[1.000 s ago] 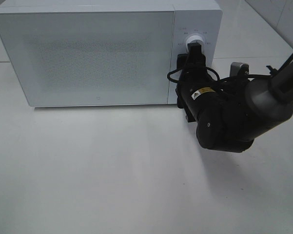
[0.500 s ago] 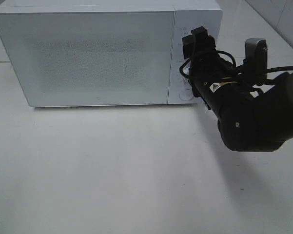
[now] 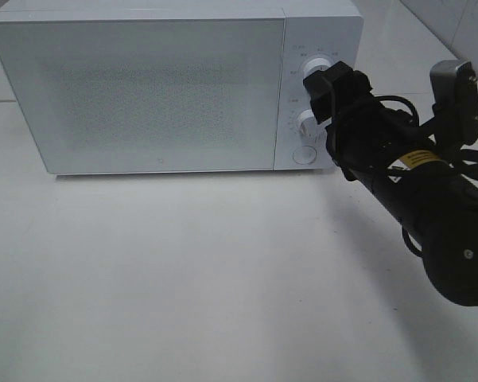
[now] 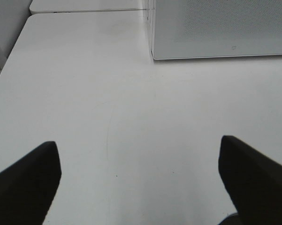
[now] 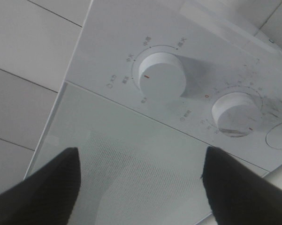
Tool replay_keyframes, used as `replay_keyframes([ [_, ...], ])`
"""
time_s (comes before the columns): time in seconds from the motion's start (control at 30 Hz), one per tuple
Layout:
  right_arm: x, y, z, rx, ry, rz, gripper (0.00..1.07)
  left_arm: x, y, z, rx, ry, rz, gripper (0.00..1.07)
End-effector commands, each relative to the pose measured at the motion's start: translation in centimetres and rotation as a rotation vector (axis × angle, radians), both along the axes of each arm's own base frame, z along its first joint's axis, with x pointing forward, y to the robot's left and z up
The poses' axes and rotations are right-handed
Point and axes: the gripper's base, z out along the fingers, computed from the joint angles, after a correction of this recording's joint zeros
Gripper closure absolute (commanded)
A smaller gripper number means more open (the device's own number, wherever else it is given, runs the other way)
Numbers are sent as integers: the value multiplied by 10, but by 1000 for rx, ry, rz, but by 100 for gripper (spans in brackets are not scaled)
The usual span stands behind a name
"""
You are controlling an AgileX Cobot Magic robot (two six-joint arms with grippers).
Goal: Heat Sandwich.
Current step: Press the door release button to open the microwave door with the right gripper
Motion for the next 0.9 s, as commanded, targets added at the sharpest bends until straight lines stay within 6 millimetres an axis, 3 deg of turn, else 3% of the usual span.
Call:
replay_keyframes([
  [0.03,-6,-1,8,-73,-22,35,35,-3,0,0,-6,-32,-1,23],
  [0.6,-43,-1,36,-616,153,420,35,-3,0,0,-6,-32,-1,23],
  [0.9,-40,18,61,-804,171,645,35,-3,0,0,-6,-32,-1,23],
])
